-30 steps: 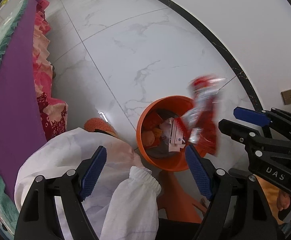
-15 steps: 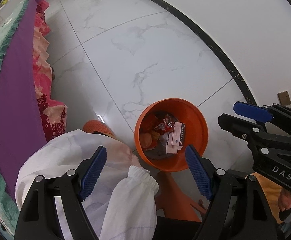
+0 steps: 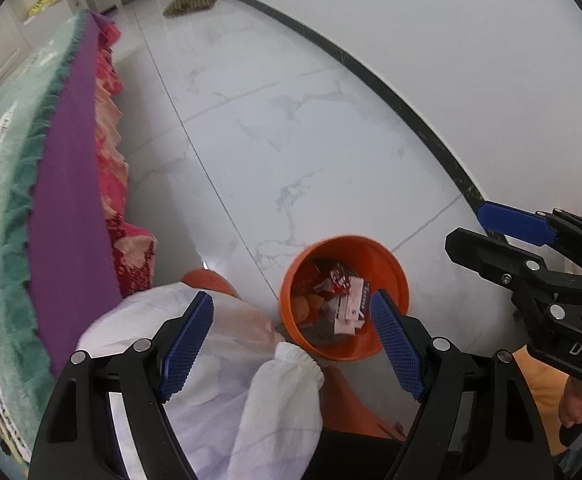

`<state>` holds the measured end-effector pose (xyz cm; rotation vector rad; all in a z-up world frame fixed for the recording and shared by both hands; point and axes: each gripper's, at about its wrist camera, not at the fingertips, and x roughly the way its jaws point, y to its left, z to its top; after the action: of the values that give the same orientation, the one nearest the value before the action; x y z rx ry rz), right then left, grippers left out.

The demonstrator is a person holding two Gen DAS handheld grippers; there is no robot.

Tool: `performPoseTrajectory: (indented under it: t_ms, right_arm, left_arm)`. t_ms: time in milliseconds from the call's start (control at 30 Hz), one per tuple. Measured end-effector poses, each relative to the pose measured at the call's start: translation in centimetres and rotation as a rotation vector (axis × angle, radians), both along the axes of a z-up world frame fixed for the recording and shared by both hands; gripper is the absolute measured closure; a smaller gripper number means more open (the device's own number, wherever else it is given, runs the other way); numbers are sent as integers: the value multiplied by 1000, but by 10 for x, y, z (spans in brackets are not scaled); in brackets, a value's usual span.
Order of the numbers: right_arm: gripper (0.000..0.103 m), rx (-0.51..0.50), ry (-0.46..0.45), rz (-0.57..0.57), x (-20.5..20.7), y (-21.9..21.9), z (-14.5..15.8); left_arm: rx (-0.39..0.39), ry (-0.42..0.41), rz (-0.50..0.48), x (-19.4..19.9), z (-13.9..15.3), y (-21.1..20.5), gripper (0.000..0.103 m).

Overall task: Collect trash
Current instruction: 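Move both open tools back over the bed toward the pink clip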

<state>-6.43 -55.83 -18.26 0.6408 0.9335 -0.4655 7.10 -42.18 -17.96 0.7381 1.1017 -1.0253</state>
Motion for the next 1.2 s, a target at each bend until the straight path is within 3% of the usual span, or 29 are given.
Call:
performPoseTrajectory:
  t_ms: [400, 633, 733, 1200]
  right_arm:
    - [48, -94, -130, 144, 42, 43, 71]
    - [47, -142, -196, 302, 90, 98, 105]
    - [43, -152, -216, 367, 109, 124, 114]
    - [43, -175, -269, 682, 198, 257, 139]
  left_arm:
    - [-138, -101, 161, 27, 61, 71, 23]
    - [-191, -144, 298, 49, 84, 128, 23]
    - [-209, -154, 371, 58, 91, 157, 22]
    - [-227, -203, 677, 95, 108, 296, 22]
